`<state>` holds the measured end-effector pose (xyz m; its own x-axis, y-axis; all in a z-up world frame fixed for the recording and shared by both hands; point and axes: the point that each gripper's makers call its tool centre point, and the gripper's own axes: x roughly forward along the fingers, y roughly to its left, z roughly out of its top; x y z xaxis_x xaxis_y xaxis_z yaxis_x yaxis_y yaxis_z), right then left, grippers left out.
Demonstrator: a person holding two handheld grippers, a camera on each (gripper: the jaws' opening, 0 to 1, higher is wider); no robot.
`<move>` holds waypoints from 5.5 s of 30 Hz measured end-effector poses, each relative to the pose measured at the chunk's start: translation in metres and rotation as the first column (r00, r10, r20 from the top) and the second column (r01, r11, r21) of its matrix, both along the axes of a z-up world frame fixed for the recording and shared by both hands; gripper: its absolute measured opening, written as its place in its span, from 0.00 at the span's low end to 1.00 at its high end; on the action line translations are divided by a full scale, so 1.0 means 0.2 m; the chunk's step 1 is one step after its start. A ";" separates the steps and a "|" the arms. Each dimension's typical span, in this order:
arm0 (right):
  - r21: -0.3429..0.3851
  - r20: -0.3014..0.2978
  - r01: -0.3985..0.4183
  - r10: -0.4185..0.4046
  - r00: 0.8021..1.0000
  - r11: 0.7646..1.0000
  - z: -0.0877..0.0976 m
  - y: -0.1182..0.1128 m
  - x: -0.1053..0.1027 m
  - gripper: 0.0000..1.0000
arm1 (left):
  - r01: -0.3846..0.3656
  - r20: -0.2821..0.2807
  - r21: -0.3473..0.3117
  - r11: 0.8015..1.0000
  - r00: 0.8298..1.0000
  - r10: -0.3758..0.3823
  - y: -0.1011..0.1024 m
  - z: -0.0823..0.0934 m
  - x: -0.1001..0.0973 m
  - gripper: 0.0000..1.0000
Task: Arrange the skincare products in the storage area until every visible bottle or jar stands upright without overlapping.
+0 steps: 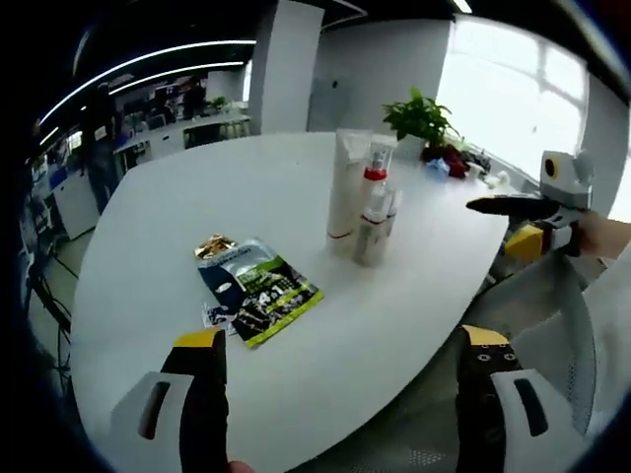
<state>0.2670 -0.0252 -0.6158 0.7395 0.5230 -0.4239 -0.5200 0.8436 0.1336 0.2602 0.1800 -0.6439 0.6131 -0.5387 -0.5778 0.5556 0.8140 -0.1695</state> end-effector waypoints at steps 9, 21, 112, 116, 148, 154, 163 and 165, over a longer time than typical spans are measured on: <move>0.063 0.084 0.070 -0.075 0.994 0.996 0.07 -0.03 0.03 0.92 | -0.058 -0.004 -0.037 0.998 0.998 0.057 0.06 0.04 -0.05 0.97; 0.054 0.105 0.082 -0.087 0.991 0.995 0.07 -0.04 0.05 0.91 | -0.106 0.021 -0.065 0.992 0.994 0.107 0.04 0.05 0.02 0.97; -0.075 0.115 0.176 -0.167 0.979 0.982 0.02 -0.12 0.08 0.82 | -0.328 -0.174 0.279 0.902 0.907 0.384 0.00 -0.51 0.77 0.52; -0.076 0.117 0.176 -0.166 0.979 0.982 0.02 -0.12 0.08 0.81 | -0.268 -0.157 0.286 0.920 0.934 0.321 -0.07 -0.51 0.73 0.42; -0.085 0.130 0.070 -0.059 0.990 0.994 0.03 -0.03 0.04 0.76 | -0.266 -0.087 0.090 0.960 0.958 0.274 -0.11 -0.27 0.43 0.20; -0.090 0.123 0.034 -0.023 0.992 0.995 0.02 0.00 0.03 0.74 | -0.247 -0.063 0.055 0.967 0.966 0.251 -0.13 -0.20 0.37 0.20; -0.063 0.093 -0.009 0.015 0.996 0.998 0.01 0.04 0.01 0.70 | -0.215 -0.023 0.017 0.976 0.976 0.216 -0.12 -0.07 0.26 0.21; -0.071 0.086 -0.030 0.036 0.996 0.997 0.00 0.06 0.00 0.67 | -0.208 -0.016 0.013 0.978 0.978 0.209 -0.12 -0.06 0.24 0.21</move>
